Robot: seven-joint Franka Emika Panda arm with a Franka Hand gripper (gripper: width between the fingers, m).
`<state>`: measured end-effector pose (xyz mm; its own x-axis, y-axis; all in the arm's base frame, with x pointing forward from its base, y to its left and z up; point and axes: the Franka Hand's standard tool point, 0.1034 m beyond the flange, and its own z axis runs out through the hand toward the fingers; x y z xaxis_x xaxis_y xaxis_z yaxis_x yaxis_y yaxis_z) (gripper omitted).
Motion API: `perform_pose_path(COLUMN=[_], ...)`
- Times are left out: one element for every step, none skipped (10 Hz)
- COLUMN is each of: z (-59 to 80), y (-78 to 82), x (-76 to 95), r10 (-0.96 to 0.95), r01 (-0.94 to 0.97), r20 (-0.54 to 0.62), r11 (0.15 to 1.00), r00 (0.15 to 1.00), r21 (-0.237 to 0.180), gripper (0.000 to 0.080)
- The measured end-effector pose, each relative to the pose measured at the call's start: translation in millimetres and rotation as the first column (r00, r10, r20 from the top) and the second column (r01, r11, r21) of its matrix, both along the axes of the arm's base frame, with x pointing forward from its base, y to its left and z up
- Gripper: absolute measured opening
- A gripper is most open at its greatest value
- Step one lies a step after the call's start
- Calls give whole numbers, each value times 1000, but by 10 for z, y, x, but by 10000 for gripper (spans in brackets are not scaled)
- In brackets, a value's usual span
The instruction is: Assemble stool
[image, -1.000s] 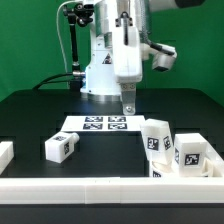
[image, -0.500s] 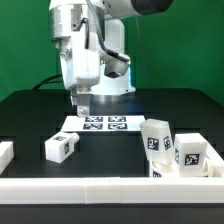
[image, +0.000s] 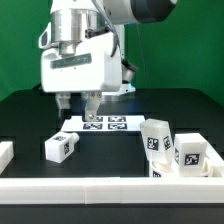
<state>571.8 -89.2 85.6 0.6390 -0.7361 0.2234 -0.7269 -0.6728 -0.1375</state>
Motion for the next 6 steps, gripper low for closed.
perform_pose_path(z=[-13,-5,23,17,16,11], y=[-9,-39,-180,-200,-202,-248], x=[2,9,-1,-7,-7,-23], r10=[98,209,277,315,390,423], r01=[-98,-211,-280,-319,-397,-431], r20=[-17,-39,-48,-59,-78,-87], r11=[994,974,955,942,909,893], r00=[995,977,960,947,917,902], r21=[-37,-77,-97,-107,-125,-131], gripper=[648,648,648,648,648,648])
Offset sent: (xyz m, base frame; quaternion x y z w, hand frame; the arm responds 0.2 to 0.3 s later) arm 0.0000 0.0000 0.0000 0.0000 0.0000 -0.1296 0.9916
